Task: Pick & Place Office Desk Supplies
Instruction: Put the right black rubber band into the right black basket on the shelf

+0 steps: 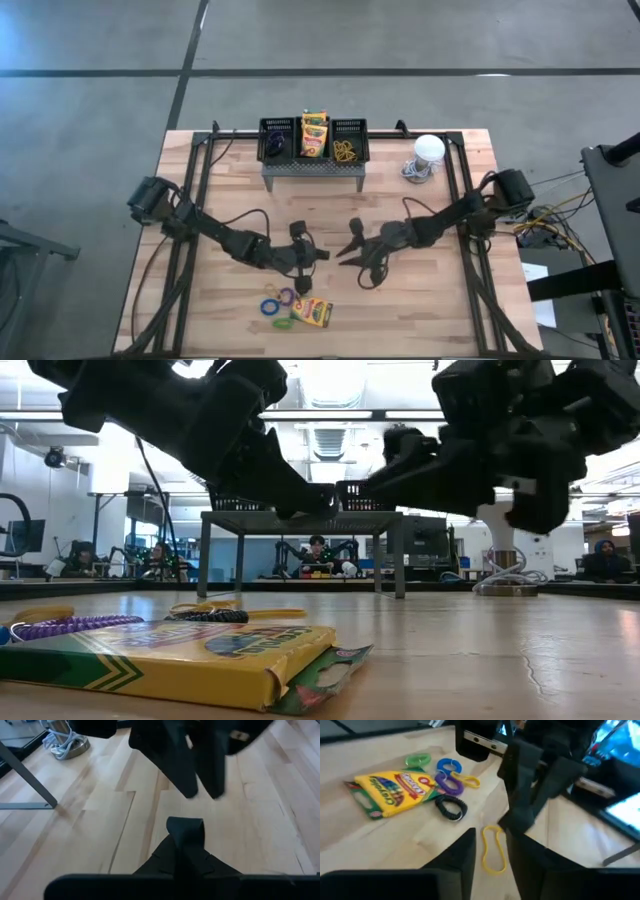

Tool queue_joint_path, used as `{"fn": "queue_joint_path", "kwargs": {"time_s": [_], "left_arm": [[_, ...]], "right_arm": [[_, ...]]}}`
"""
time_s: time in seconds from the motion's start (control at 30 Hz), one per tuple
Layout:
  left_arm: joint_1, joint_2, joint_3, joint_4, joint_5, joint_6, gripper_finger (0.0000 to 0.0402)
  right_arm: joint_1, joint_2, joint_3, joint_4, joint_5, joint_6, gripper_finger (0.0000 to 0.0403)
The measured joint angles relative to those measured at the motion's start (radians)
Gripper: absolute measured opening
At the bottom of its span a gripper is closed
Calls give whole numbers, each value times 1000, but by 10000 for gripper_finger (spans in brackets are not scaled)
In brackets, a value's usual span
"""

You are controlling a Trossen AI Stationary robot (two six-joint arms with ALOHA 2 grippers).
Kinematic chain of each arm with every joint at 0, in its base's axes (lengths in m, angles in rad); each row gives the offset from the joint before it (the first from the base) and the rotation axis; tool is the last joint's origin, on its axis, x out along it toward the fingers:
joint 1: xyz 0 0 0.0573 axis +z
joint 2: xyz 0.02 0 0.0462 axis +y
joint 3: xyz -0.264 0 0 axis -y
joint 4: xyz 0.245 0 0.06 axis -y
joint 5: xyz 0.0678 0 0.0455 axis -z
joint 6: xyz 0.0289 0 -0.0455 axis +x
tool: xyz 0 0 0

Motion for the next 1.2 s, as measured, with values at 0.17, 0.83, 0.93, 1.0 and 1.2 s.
{"fn": "queue_joint_path", "kwargs": {"time_s": [0.17,0.83,0.93,1.0,1.2], "left_arm": [[0,0,-1,-10,4,-16,11],[3,0,-1,-19,24,-76,11],[5,0,-1,-19,24,-80,11],[6,0,-1,-20,34,-80,11],[8,0,-1,-21,30,-83,11]], "right_arm": [[53,31,60,-53,109,-127,155],[139,204,238,-109,740,-415,191],[152,209,237,-111,649,-417,163],[164,208,236,-123,637,-420,146],[180,195,236,-161,640,-436,123]]}}
